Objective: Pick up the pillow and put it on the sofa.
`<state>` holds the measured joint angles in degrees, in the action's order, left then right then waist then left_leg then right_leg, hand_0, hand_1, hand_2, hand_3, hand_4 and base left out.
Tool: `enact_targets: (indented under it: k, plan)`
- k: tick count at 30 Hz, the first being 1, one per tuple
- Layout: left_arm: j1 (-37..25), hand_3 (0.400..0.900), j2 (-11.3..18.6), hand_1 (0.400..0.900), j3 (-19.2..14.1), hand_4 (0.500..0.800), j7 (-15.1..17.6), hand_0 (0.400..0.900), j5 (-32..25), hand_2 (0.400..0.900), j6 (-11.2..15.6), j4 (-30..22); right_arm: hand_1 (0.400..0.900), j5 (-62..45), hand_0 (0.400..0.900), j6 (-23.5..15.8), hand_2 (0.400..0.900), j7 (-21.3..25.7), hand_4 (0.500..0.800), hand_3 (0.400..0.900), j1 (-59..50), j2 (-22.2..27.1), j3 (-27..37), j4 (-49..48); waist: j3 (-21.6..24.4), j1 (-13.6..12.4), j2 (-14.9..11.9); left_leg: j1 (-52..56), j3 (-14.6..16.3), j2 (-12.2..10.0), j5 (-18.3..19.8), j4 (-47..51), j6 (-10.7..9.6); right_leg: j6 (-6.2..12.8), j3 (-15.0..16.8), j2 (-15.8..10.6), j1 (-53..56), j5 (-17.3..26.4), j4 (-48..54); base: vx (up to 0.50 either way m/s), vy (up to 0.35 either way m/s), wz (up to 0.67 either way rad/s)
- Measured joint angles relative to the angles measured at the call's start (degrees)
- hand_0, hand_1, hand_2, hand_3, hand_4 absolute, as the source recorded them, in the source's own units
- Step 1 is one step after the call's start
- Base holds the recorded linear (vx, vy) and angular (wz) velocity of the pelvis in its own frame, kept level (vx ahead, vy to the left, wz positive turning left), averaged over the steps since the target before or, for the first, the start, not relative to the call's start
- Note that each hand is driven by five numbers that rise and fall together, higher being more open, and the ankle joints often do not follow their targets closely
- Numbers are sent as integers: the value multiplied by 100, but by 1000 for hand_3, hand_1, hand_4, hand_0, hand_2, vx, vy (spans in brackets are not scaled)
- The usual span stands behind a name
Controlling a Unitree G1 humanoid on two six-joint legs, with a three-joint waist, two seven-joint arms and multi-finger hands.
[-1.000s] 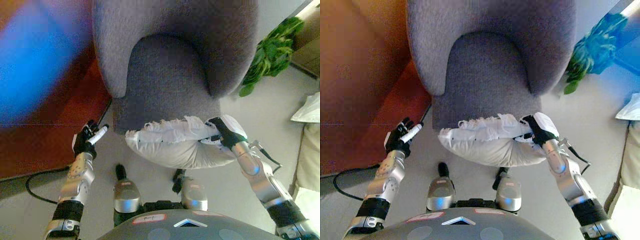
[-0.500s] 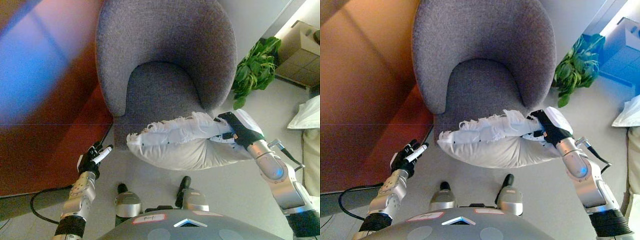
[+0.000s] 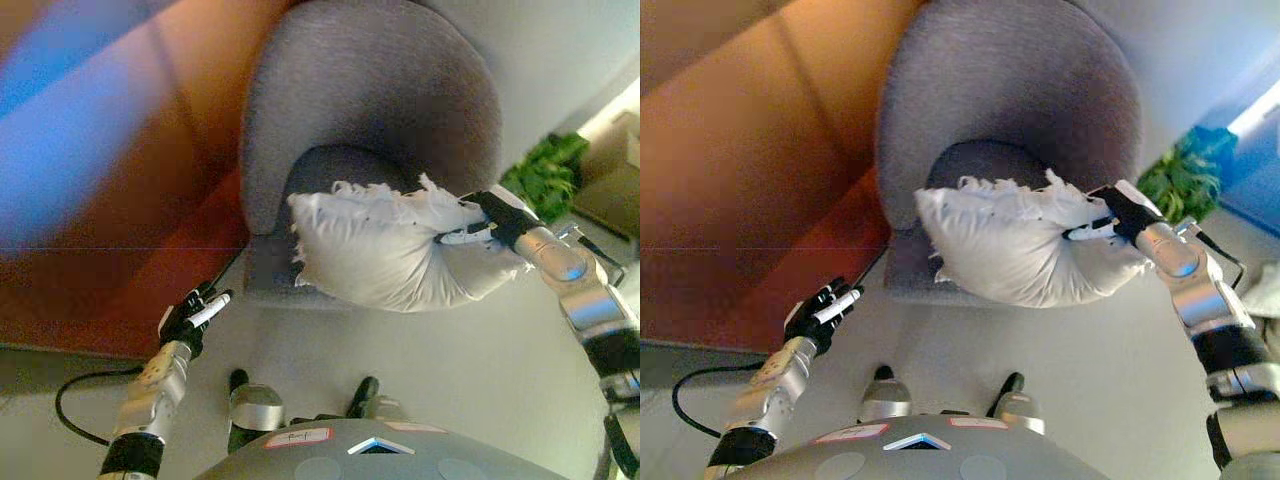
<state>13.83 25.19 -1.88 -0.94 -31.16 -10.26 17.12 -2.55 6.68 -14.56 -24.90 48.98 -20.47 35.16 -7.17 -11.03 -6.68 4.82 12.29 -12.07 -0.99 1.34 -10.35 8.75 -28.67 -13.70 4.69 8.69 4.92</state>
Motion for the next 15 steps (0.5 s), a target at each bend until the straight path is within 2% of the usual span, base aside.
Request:
enact_targets:
  k: [1,2,3,5,6,8,10,11,13,15]
  plan:
    - [-38,900,120,900,-8,800,-62,900,-65,900,-9,-45,400,-67,400,83,400,0,500,400,-413,69,-199,709,-5,-213,-4,-94,-134,1,-24,0,-1,0,-77,1,-8,0,4,35,-193,36]
    - [-39,900,238,900,-7,800,-106,900,-87,900,-45,-52,798,-154,798,126,798,-15,739,798,-700,67,-308,1220,-10,-296,-5,-147,-237,0,-35,8,-2,3,-175,5,6,-3,13,17,-190,33]
    - [-43,900,376,900,-5,800,-154,900,-124,900,-97,-63,900,-170,900,212,900,-27,800,900,-1030,68,-437,1728,-14,-392,-8,-204,-325,0,-53,8,-4,2,-226,11,-2,-2,11,-81,-175,33]
    - [-46,900,717,900,-4,800,-221,900,-172,900,-105,-71,900,-256,900,519,900,66,800,900,-1794,71,-579,2739,-122,-672,-21,-381,-544,3,-87,-6,-3,2,-434,15,-15,-2,11,-115,-179,34]
    - [-47,900,795,900,-4,800,-220,900,-223,900,-98,-71,900,-348,900,610,900,129,800,900,-1941,71,-580,2858,-165,-697,-27,-431,-593,4,-103,-10,-4,2,-489,17,-17,-2,12,-110,-113,28]
    - [-121,900,1061,900,-17,800,-227,900,-376,900,-99,-73,900,-795,900,1024,900,805,800,900,-2551,80,-338,3119,-422,-823,-61,-674,-761,12,-176,-39,-3,-2,-634,21,-123,1,10,-124,-63,28]
    - [-178,900,1120,900,-10,800,-243,900,-474,900,-97,-80,900,-940,900,1075,900,1181,800,900,-2857,103,-287,3206,-559,-900,-46,-791,-869,23,-209,-59,1,-2,-658,19,-147,1,10,-93,-48,24]
    - [-238,900,1121,900,-8,800,-259,900,-504,900,-97,-115,900,-1031,900,1083,900,1549,800,900,-3071,147,-279,3246,-670,-988,-43,-851,-920,24,-228,-69,3,-2,-666,24,-162,1,10,-15,-29,18]
    - [-230,900,1127,900,-4,800,-265,900,-525,900,-100,-330,900,-1152,900,1068,900,2234,800,900,-3359,189,-111,3203,-778,-978,-55,-996,-1041,26,-248,-108,0,-4,-684,30,-197,2,9,47,12,4]
    - [-213,900,1111,900,0,800,-287,900,-525,900,-100,-478,900,-1276,900,1025,900,2748,800,900,-3491,233,-47,3028,-815,-1029,-69,-993,-1093,24,-251,-96,-3,-8,-676,40,-161,5,9,70,47,-9]
